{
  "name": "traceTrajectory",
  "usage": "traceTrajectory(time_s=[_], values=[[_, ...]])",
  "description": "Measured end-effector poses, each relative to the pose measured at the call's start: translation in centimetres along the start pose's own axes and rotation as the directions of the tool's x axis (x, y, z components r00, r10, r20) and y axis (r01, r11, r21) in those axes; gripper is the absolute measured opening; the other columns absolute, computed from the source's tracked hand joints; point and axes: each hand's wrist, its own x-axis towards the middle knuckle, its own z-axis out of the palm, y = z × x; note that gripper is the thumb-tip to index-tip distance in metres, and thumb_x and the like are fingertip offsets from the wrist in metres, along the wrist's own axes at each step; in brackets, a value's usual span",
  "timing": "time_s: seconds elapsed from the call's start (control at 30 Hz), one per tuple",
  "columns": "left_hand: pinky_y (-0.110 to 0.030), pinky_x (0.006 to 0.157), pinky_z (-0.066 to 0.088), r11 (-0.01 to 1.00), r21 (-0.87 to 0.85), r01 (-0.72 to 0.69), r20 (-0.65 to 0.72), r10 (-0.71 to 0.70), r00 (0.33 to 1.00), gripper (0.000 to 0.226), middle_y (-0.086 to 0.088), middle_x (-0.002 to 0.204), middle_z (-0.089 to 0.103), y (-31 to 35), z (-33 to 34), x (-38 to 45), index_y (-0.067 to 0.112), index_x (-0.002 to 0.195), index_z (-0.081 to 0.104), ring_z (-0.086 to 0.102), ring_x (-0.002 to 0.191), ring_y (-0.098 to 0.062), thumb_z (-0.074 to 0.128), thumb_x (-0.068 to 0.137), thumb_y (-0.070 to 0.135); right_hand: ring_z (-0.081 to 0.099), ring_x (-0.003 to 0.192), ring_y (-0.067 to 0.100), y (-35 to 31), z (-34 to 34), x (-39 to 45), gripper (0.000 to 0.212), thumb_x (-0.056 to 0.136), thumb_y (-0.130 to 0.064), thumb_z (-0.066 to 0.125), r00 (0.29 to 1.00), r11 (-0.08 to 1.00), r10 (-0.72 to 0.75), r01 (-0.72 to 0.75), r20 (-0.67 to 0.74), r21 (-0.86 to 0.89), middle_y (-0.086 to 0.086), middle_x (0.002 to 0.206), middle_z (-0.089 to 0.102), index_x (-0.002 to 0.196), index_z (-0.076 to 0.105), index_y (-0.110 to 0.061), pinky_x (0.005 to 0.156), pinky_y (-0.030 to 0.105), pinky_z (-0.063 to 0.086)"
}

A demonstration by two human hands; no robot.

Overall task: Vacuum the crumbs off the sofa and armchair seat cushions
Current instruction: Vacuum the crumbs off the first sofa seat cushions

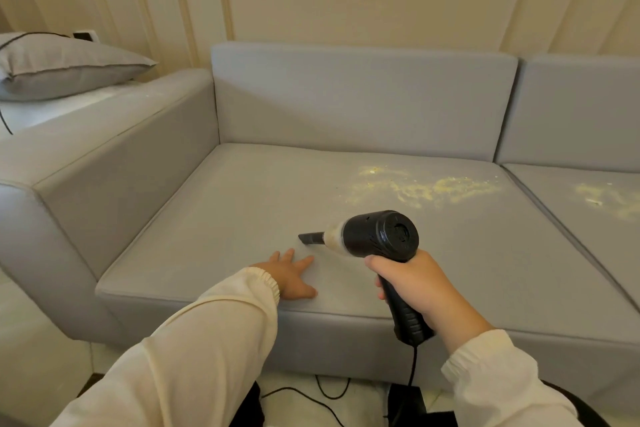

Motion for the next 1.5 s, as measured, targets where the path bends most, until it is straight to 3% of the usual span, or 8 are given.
traceTrajectory(time_s=[0.13, 0.27, 0.53, 0.63, 0.83, 1.03, 1.17, 1.5], values=[[-0.069, 0.122, 0.009, 0.999, 0.029, -0.027, -0.003, 0.028, 1.000, 0.090, 0.007, 0.173, -0.014, 1.2, -0.1, 1.1, 0.054, 0.160, -0.004, -0.011, 0.160, -0.030, 0.048, 0.089, 0.076, 0.075, 0.065, 0.021, -0.5, -1.7, 2.0, 0.020, 0.089, -0.029, 0.078, 0.993, 0.999, -0.003, -0.003, -0.120, -0.048, 0.015, 0.083, 0.079, 0.094, 0.076, -0.009, 0.072, 0.038, 0.061], [-0.071, 0.121, 0.006, 0.997, 0.051, -0.064, -0.038, 0.066, 0.997, 0.086, 0.009, 0.173, -0.015, 2.5, -0.6, 2.2, 0.055, 0.160, -0.003, -0.012, 0.160, -0.027, 0.046, 0.092, 0.074, 0.075, 0.065, 0.021, -1.6, -3.5, 4.9, 0.018, 0.089, -0.027, 0.078, 0.986, 0.997, -0.020, 0.008, -0.163, -0.073, 0.011, 0.076, 0.077, 0.094, 0.075, -0.010, 0.067, 0.034, 0.059], [-0.074, 0.119, 0.002, 0.995, 0.049, -0.085, -0.056, 0.087, 0.995, 0.083, 0.008, 0.172, -0.019, 3.8, -2.5, 7.6, 0.055, 0.160, -0.004, -0.016, 0.159, -0.028, 0.041, 0.093, 0.076, 0.075, 0.064, 0.021, -0.5, -5.9, 8.5, 0.022, 0.088, -0.026, 0.078, 0.984, 0.995, -0.014, -0.004, -0.176, -0.104, 0.015, 0.077, 0.077, 0.086, 0.074, -0.004, 0.074, 0.042, 0.061], [-0.073, 0.119, 0.002, 0.993, 0.073, -0.095, -0.056, 0.100, 0.993, 0.082, 0.008, 0.172, -0.020, 4.5, -3.1, 9.1, 0.055, 0.160, -0.006, -0.016, 0.159, -0.028, 0.039, 0.094, 0.077, 0.075, 0.067, 0.025, -0.2, -6.7, 8.2, 0.023, 0.089, -0.027, 0.078, 0.992, 0.993, -0.027, 0.013, -0.121, -0.117, 0.013, 0.075, 0.077, 0.082, 0.074, -0.006, 0.077, 0.045, 0.061], [-0.071, 0.121, 0.005, 0.996, 0.025, -0.082, -0.036, 0.083, 0.996, 0.085, 0.006, 0.173, -0.018, 5.3, -3.8, 10.3, 0.058, 0.158, -0.006, -0.013, 0.159, -0.030, 0.042, 0.090, 0.080, 0.075, 0.072, 0.027, -0.1, -6.8, 8.7, 0.026, 0.089, -0.030, 0.077, 0.998, 0.954, -0.064, 0.056, -0.017, -0.295, 0.008, 0.068, 0.075, 0.076, 0.071, -0.008, 0.075, 0.038, 0.057], [-0.070, 0.121, 0.011, 0.995, 0.031, -0.092, -0.028, 0.093, 0.995, 0.089, 0.004, 0.173, -0.015, 5.1, -3.7, 9.9, 0.061, 0.157, -0.004, -0.011, 0.160, -0.029, 0.051, 0.088, 0.077, 0.076, 0.070, 0.025, 0.1, -7.5, 8.9, 0.023, 0.090, -0.029, 0.077, 0.990, 0.968, -0.090, 0.060, -0.112, -0.244, 0.011, 0.072, 0.076, 0.081, 0.073, -0.008, 0.072, 0.036, 0.058], [-0.070, 0.121, 0.012, 0.997, 0.053, -0.052, -0.033, 0.054, 0.998, 0.098, 0.007, 0.173, -0.017, 3.4, -3.0, 9.1, 0.048, 0.161, -0.009, -0.012, 0.160, -0.026, 0.051, 0.089, 0.076, 0.076, 0.068, 0.026, 0.2, -8.6, 7.6, 0.024, 0.088, -0.030, 0.078, 0.990, 0.972, -0.091, 0.065, -0.107, -0.226, 0.010, 0.071, 0.076, 0.077, 0.073, -0.009, 0.075, 0.040, 0.059], [-0.061, 0.126, 0.007, 0.997, -0.026, -0.075, -0.029, 0.074, 0.997, 0.092, 0.004, 0.173, -0.018, 4.1, -3.2, 6.0, 0.044, 0.163, -0.008, -0.014, 0.159, -0.029, 0.047, 0.094, 0.073, 0.073, 0.064, 0.026, 1.9, -10.0, 1.7, 0.022, 0.089, -0.024, 0.078, 0.996, 0.983, -0.043, 0.027, -0.084, -0.183, 0.013, 0.072, 0.075, 0.081, 0.073, -0.004, 0.081, 0.050, 0.060]])
